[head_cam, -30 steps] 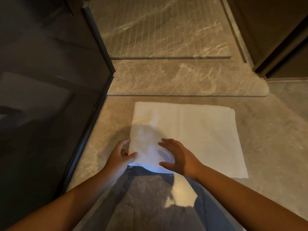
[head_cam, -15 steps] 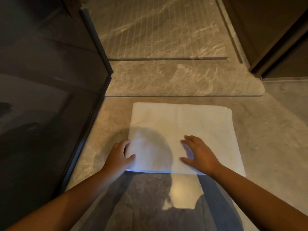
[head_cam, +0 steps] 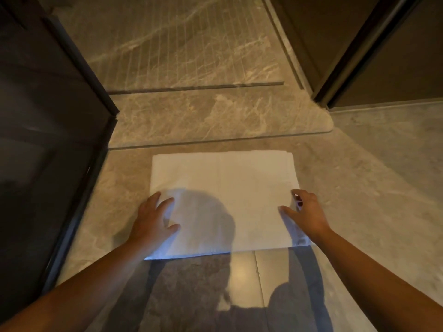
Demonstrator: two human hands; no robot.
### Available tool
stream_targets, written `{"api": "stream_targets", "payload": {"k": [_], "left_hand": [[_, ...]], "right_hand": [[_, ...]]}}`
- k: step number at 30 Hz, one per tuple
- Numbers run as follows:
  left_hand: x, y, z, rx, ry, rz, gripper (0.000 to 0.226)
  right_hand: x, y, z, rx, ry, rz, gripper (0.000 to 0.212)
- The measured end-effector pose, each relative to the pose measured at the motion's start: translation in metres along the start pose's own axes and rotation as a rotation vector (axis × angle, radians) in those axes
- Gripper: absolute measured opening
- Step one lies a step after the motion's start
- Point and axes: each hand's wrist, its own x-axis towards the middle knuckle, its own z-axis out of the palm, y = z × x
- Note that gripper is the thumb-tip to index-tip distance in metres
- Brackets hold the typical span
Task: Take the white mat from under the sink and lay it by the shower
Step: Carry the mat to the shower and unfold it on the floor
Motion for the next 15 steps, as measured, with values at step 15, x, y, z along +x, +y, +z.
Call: {"api": "stream_targets", "payload": {"k": [15], "left_hand": [[-0.003, 0.011, 0.002, -0.041, 0.1, -0.006, 0.053]], "right_hand": [[0.006, -0.003, 0.0, 0.4, 0.044, 0.167, 0.04]]}}
